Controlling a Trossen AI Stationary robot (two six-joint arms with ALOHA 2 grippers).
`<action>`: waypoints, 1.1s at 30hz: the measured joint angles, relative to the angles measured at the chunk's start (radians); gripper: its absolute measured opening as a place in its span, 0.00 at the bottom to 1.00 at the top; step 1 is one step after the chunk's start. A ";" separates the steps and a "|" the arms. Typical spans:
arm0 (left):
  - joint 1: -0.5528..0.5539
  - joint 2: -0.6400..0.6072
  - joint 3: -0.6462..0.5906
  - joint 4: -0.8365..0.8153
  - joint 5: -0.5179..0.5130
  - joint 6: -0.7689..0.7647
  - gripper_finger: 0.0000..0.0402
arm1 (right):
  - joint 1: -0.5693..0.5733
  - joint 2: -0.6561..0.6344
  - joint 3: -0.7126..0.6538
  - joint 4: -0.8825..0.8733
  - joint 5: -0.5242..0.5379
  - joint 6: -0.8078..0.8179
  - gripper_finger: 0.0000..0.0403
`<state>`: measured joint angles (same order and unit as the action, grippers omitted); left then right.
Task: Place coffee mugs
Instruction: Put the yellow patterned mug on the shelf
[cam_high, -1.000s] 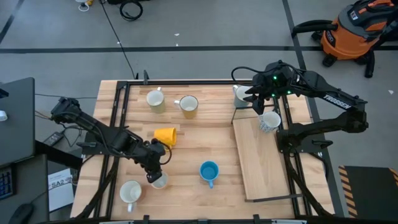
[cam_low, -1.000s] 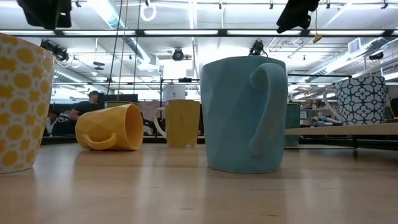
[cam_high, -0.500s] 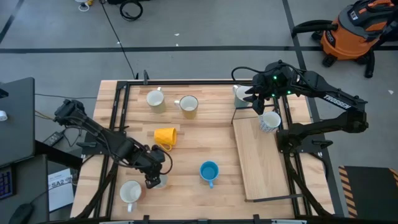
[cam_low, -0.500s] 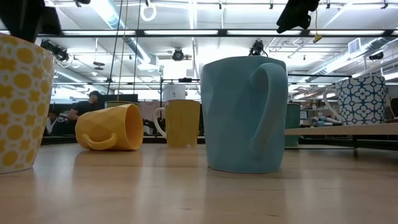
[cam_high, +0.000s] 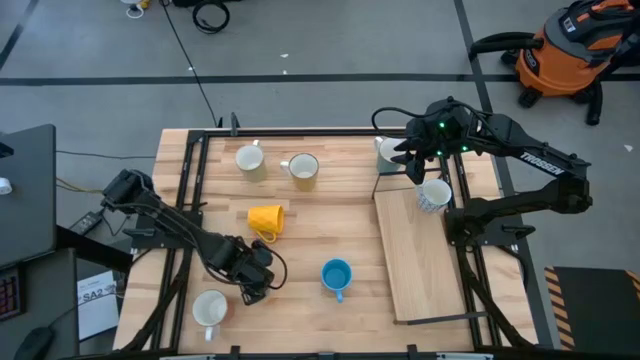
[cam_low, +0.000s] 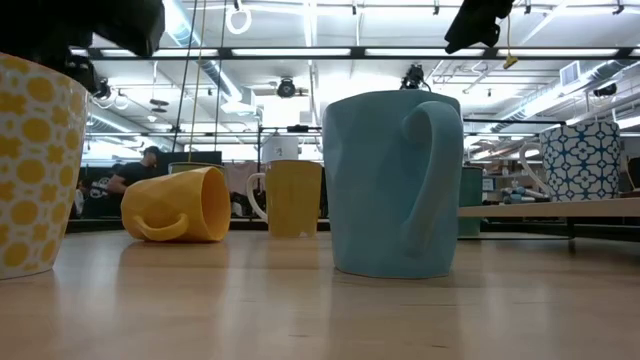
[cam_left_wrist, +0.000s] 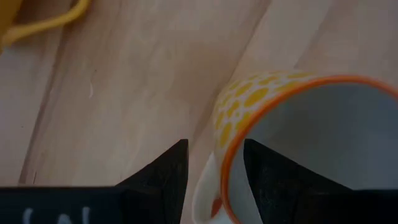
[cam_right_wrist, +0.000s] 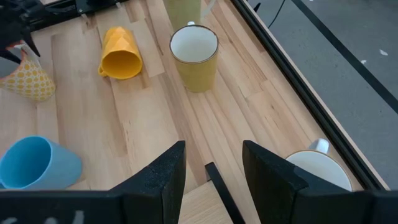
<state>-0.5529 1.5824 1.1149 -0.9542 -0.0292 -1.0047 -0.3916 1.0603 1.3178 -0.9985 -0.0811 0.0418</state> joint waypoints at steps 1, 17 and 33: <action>0.000 0.007 0.000 0.002 0.000 0.003 0.40 | 0.000 0.000 0.000 0.000 0.000 0.000 0.41; 0.028 0.022 0.000 0.004 0.015 0.057 0.16 | 0.000 0.000 0.000 0.000 0.000 0.000 0.41; 0.175 0.022 0.000 0.002 0.139 0.214 0.08 | 0.000 -0.046 0.000 -0.045 0.000 0.000 0.41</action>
<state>-0.3781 1.6043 1.1149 -0.9520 0.1102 -0.7907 -0.3916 1.0148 1.3174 -1.0436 -0.0811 0.0418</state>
